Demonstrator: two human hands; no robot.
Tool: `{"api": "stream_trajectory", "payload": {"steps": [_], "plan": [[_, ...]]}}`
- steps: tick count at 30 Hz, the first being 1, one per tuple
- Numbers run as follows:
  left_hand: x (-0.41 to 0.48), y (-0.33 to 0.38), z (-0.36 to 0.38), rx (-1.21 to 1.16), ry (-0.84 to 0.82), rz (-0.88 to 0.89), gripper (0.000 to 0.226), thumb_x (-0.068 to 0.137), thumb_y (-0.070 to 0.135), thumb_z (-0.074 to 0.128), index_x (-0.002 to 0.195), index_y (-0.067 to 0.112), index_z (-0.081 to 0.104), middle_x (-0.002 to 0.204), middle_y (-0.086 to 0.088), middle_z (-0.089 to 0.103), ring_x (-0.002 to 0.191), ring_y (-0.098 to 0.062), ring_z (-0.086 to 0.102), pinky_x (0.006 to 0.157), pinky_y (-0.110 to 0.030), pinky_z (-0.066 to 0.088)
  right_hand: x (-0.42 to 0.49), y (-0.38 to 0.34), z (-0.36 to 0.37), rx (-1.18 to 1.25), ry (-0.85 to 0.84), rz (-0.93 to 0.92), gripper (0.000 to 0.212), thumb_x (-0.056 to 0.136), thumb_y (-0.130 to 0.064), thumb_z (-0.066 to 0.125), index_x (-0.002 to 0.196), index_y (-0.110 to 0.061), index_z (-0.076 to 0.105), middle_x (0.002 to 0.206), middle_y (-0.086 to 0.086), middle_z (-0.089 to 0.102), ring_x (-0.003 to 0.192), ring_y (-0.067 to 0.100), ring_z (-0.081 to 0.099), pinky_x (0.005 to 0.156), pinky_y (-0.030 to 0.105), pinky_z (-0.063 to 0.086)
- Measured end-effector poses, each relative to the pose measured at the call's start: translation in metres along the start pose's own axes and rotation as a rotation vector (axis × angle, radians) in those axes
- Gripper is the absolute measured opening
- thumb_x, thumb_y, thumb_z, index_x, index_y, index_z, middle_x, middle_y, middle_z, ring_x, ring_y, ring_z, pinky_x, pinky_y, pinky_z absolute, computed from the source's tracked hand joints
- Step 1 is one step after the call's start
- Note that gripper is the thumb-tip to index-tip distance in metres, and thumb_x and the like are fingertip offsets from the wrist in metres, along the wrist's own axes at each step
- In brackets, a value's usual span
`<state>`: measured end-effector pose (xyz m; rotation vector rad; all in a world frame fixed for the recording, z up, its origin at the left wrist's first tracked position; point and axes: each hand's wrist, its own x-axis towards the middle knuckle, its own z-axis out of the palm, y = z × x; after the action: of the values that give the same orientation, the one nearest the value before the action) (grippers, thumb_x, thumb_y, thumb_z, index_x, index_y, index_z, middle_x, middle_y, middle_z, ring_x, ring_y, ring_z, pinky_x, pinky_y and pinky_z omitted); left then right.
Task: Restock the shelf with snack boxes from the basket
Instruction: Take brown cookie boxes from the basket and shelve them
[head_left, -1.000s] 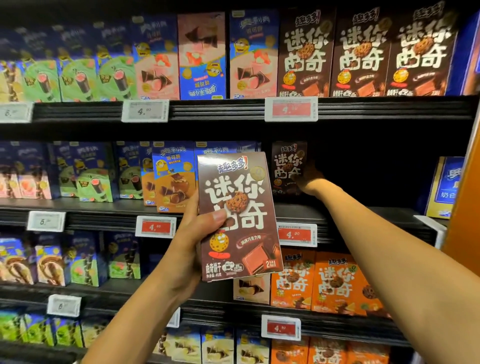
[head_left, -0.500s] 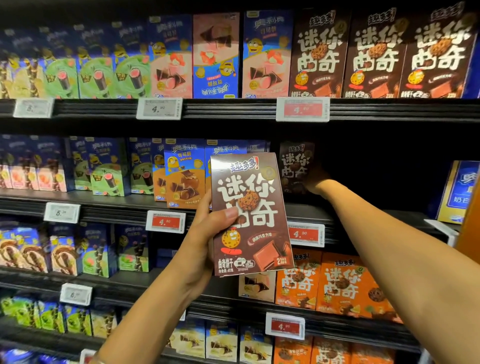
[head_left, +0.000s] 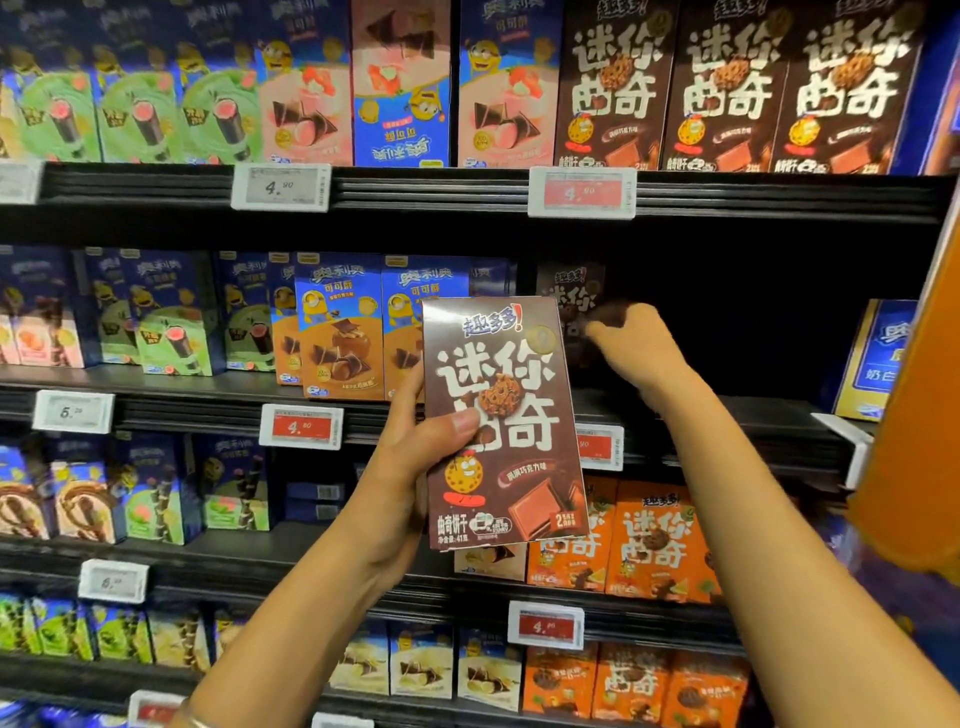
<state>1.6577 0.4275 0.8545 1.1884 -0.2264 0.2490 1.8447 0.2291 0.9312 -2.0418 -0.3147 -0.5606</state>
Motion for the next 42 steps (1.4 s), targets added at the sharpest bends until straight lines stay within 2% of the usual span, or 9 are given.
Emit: {"api": "stream_trajectory", "payload": {"steps": [3,7,10,18,21,26,30,33,42], "plan": [[0.002,-0.007,0.002,0.026,-0.002,0.016,0.11,0.059,0.035,0.084,0.16,0.027,0.041,0.128,-0.013,0.077,0.103,-0.035,0.079,0.079,-0.043,0.066,-0.071,-0.016,-0.014,0.272,0.04,-0.142,0.028,0.102,-0.038,0.056,0.12,-0.019,0.068,0.114,-0.005,0.071,0.109,0.009,0.065,0.094,0.034,0.054],[0.003,-0.014,0.003,0.076,0.001,0.041,0.112,0.061,0.037,0.084,0.162,0.029,0.037,0.13,-0.01,0.076,0.108,-0.035,0.077,0.085,-0.048,0.065,-0.148,-0.027,-0.019,0.563,-0.254,-0.11,0.042,0.096,-0.056,0.049,0.118,-0.026,0.068,0.113,-0.008,0.075,0.106,0.009,0.071,0.079,0.027,0.06],[0.003,-0.015,0.003,0.095,0.003,0.05,0.115,0.061,0.038,0.083,0.164,0.029,0.033,0.133,-0.012,0.074,0.113,-0.038,0.075,0.096,-0.056,0.06,-0.172,-0.027,-0.016,0.597,-0.282,-0.1,0.042,0.084,-0.057,0.062,0.114,-0.028,0.066,0.109,-0.011,0.075,0.1,0.009,0.073,0.07,0.016,0.056],[0.001,-0.014,0.006,0.165,-0.039,0.091,0.111,0.067,0.041,0.087,0.163,0.034,0.031,0.144,-0.01,0.067,0.121,-0.04,0.072,0.095,-0.056,0.06,-0.175,-0.024,-0.015,0.542,-0.26,-0.111,0.039,0.083,-0.051,0.069,0.117,-0.032,0.066,0.114,-0.01,0.073,0.105,0.015,0.072,0.078,0.034,0.062],[0.001,-0.011,0.007,0.188,-0.055,0.087,0.137,0.053,0.072,0.096,0.166,0.04,0.024,0.15,-0.005,0.064,0.126,-0.034,0.071,0.103,-0.058,0.057,-0.175,-0.025,-0.016,0.527,-0.254,-0.127,0.038,0.087,-0.05,0.068,0.118,-0.028,0.066,0.112,-0.009,0.074,0.103,0.015,0.073,0.079,0.033,0.062],[0.003,-0.012,0.01,0.276,-0.047,0.111,0.148,0.044,0.103,0.067,0.168,0.042,0.016,0.153,0.003,0.062,0.13,-0.025,0.069,0.111,-0.059,0.052,-0.175,-0.025,-0.017,0.519,-0.237,-0.136,0.035,0.088,-0.05,0.061,0.113,-0.027,0.066,0.106,-0.007,0.076,0.097,0.014,0.075,0.078,0.03,0.062],[0.005,-0.016,0.01,0.21,0.086,0.1,0.118,0.058,0.094,0.074,0.159,0.049,0.035,0.139,0.008,0.072,0.124,-0.023,0.073,0.102,-0.053,0.06,-0.17,-0.024,-0.022,0.586,-0.263,-0.099,0.034,0.091,-0.045,0.061,0.115,-0.022,0.066,0.105,-0.002,0.078,0.096,0.018,0.076,0.077,0.029,0.062],[0.008,-0.015,0.007,0.178,0.138,0.112,0.091,0.075,0.065,0.083,0.155,0.047,0.043,0.141,0.009,0.071,0.125,-0.023,0.072,0.101,-0.055,0.059,-0.158,-0.021,-0.034,0.687,-0.256,-0.05,0.035,0.095,-0.04,0.064,0.117,-0.013,0.065,0.104,0.007,0.078,0.093,0.025,0.077,0.073,0.03,0.063],[0.014,-0.005,0.0,0.109,0.187,0.104,0.086,0.082,0.047,0.082,0.158,0.04,0.042,0.137,0.003,0.073,0.11,-0.023,0.079,0.076,-0.037,0.066,-0.078,0.018,-0.064,0.643,0.061,0.042,0.023,0.103,-0.028,0.058,0.119,-0.013,0.064,0.111,0.002,0.076,0.099,0.017,0.075,0.077,0.031,0.06]]}}
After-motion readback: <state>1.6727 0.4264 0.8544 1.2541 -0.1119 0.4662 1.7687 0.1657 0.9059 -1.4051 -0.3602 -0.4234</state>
